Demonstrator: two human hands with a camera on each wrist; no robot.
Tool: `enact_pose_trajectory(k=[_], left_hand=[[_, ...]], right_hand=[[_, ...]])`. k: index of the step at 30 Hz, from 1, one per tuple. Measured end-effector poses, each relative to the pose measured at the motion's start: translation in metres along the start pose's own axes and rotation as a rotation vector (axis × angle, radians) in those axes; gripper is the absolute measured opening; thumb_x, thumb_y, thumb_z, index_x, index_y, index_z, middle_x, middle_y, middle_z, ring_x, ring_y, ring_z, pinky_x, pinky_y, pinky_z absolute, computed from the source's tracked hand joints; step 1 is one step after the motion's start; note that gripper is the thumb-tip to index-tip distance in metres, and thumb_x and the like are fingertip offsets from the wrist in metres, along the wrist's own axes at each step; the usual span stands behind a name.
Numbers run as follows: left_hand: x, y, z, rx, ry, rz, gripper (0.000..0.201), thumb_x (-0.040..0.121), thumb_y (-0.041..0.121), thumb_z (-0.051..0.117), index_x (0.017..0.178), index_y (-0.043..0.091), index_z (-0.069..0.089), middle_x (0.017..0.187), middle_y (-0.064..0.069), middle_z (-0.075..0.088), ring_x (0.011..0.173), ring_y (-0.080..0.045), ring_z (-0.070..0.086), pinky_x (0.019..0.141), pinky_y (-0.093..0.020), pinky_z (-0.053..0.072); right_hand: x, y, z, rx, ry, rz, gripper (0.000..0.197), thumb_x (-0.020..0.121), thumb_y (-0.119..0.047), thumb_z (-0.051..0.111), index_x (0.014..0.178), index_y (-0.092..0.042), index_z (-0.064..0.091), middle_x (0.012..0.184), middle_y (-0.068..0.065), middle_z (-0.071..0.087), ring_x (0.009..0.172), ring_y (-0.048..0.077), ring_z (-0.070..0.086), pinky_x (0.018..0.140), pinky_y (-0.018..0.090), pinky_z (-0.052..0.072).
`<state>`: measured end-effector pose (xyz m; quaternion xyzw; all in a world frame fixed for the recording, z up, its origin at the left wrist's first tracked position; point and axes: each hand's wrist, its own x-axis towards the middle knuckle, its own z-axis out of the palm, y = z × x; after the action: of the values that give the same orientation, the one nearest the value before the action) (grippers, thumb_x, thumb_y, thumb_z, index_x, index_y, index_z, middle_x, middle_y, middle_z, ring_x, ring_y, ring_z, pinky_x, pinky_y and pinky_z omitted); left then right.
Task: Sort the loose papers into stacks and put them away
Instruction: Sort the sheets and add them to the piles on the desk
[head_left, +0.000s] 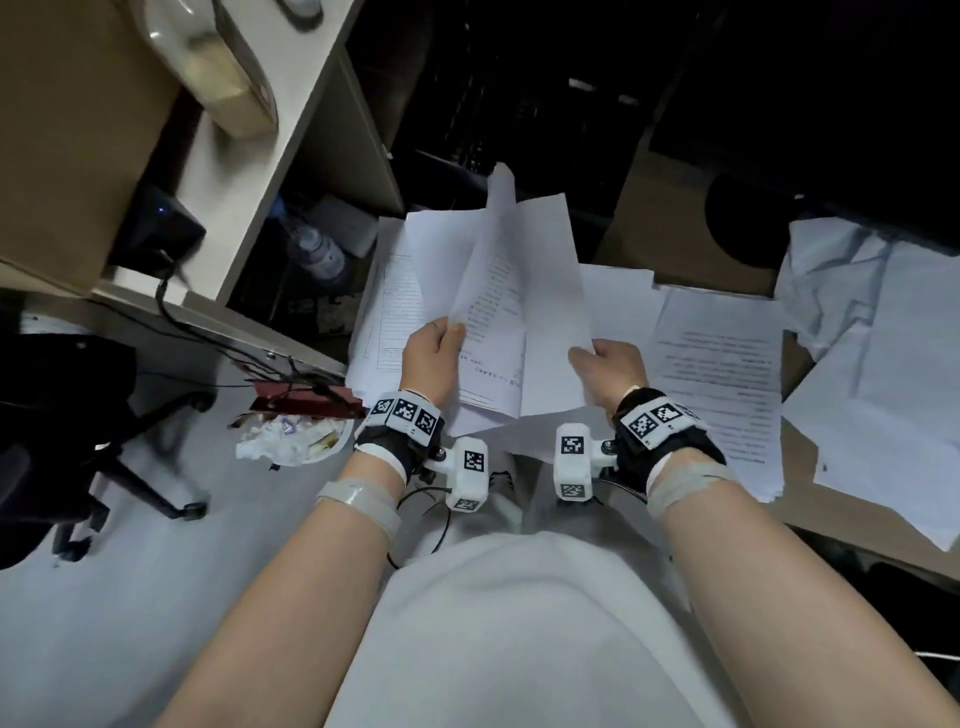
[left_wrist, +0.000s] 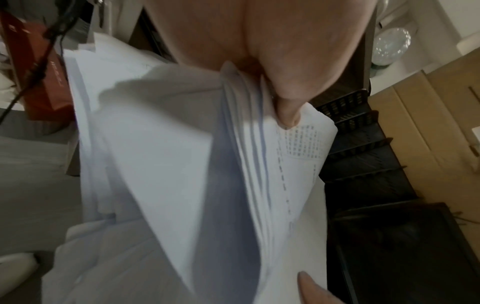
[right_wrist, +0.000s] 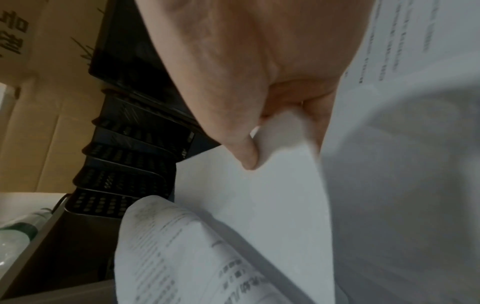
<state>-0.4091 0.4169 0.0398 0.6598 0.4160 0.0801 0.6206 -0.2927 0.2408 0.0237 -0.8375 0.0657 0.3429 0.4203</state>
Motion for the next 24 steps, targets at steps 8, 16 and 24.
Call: enact_pose_trajectory(k=[8, 16, 24], left_hand=[[-0.004, -0.009, -0.033, 0.009, 0.147, -0.01, 0.029, 0.101, 0.017, 0.051, 0.073, 0.012, 0.051, 0.067, 0.0, 0.047, 0.062, -0.01, 0.04, 0.058, -0.024, 0.035], [-0.004, -0.015, -0.029, 0.008, 0.106, -0.059, 0.027, 0.102, 0.018, 0.052, 0.079, 0.007, 0.059, 0.072, -0.002, 0.058, 0.062, -0.007, 0.049, 0.058, -0.019, 0.043], [-0.002, -0.01, 0.002, -0.031, -0.091, -0.086, 0.037, 0.099, 0.036, 0.055, 0.086, 0.004, 0.068, 0.086, -0.01, 0.071, 0.082, -0.02, 0.064, 0.079, -0.04, 0.055]], right_hand=[[0.002, 0.008, 0.026, -0.025, 0.095, 0.088, 0.031, 0.086, -0.013, 0.048, 0.058, -0.015, 0.035, 0.057, 0.003, 0.036, 0.06, 0.024, 0.033, 0.055, 0.03, 0.026], [-0.005, 0.067, -0.007, -0.104, 0.252, 0.359, 0.043, 0.102, -0.012, 0.042, 0.144, -0.006, 0.047, 0.15, 0.013, 0.047, 0.133, 0.033, 0.048, 0.106, 0.033, 0.037], [-0.014, 0.042, 0.002, 0.08, 0.205, 0.086, 0.069, 0.086, -0.029, 0.067, 0.148, -0.019, 0.04, 0.148, 0.003, 0.048, 0.133, 0.023, 0.048, 0.109, 0.041, 0.04]])
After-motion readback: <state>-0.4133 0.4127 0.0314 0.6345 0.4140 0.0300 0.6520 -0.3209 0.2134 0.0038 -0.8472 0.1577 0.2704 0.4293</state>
